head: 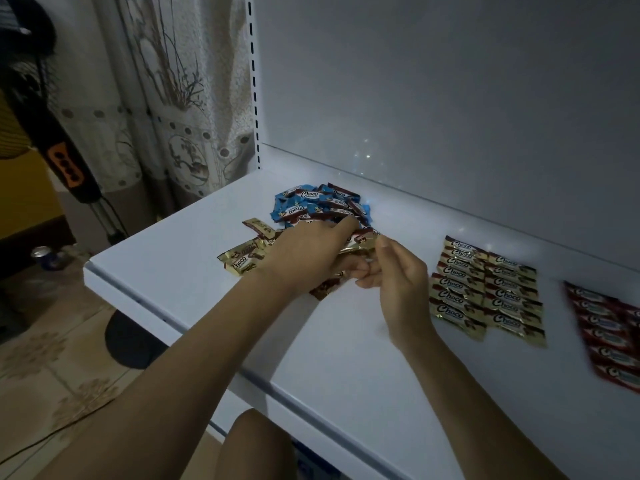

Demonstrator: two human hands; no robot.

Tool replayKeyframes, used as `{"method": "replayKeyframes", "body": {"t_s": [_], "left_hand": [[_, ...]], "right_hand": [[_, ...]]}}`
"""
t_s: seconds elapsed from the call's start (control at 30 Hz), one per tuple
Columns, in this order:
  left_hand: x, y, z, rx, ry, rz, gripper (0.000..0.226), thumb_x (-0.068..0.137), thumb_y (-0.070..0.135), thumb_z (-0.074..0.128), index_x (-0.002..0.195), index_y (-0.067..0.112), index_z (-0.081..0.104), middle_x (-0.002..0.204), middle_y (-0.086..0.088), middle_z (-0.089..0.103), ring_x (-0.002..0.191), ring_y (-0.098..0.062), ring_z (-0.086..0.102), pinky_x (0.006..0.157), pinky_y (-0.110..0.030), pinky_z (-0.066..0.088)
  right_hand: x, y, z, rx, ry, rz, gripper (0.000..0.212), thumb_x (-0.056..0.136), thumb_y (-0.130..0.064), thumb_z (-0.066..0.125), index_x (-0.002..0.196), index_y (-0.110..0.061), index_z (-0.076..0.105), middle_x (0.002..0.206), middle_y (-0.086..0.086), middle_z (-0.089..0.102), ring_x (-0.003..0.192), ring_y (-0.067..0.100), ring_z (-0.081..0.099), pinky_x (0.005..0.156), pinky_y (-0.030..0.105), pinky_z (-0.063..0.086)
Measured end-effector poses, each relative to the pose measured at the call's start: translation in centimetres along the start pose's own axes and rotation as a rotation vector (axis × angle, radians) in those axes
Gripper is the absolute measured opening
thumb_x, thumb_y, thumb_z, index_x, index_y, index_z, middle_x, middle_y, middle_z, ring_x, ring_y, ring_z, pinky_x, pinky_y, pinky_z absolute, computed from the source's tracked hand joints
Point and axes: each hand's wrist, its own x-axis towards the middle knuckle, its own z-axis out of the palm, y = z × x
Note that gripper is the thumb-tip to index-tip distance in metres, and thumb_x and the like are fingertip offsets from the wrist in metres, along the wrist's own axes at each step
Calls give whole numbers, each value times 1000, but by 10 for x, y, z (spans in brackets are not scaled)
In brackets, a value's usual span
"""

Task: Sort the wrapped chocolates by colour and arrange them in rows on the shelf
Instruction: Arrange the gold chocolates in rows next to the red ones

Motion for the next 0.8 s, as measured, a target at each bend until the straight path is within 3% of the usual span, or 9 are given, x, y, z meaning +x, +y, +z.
{"method": "replayKeyframes", "body": {"t_s": [0.07,0.13,0.27,0.33,0.4,0.5,0.63,0.73,0.8], "left_hand": [[2,2,-7,77,-10,-3,48,93,54,51,122,15,47,104,-5,66,92,-27,63,66,-34,44],[-4,3,-8,11,54,-103,42,93,52,52,112,15,54,98,-4,67,88,-25,63,67,-33,44],[-28,3,3,-518,302,-475,34,91,49,57,89,15,62,77,2,68,73,-17,64,62,-33,48],[-40,7,8,-737,409,-548,36,88,54,57,93,19,65,82,6,71,76,-10,67,69,-36,54],[-46,11,10,-860,505,-568,34,86,56,58,96,24,66,86,9,73,80,-6,69,73,-41,56],[-47,12,11,-869,571,-584,22,87,51,60,97,31,63,89,11,73,82,-4,69,73,-42,57],[-45,12,12,-729,536,-544,38,85,55,57,103,23,65,92,10,72,82,-4,68,72,-40,56],[-46,15,12,-654,539,-486,45,84,57,56,105,19,66,94,8,72,82,-5,67,71,-37,56],[-46,15,13,-626,546,-474,47,84,59,55,105,19,66,95,8,72,82,-5,67,70,-35,56]], "right_hand": [[-2,0,1,17,7,-48,36,99,-26,41,93,4,62,69,8,64,61,12,59,53,21,48],[-4,2,2,-5,2,-62,41,94,-33,37,102,-2,63,76,3,70,65,12,64,55,19,48],[-4,14,3,-305,-111,-104,32,98,-24,47,128,-16,54,120,3,64,109,7,59,84,11,45],[-1,22,5,-598,-289,-202,39,94,-30,54,132,-24,51,129,-6,57,121,10,51,98,25,44],[-1,26,8,-870,-412,-305,41,89,-43,51,127,-31,54,126,-12,58,118,11,50,97,38,44],[-7,24,7,-1009,-343,-381,36,87,-47,50,114,-27,63,111,-9,63,103,13,53,83,31,41],[-11,23,0,-1049,-173,-491,36,87,-43,47,101,-18,68,93,-1,62,85,19,55,66,28,42],[-10,21,-4,-1044,-178,-429,34,87,-39,52,106,-17,69,107,1,65,97,21,57,72,32,48],[-10,20,-5,-1084,-251,-404,41,88,-45,44,111,-20,67,118,-2,64,106,22,54,79,33,41]]}}
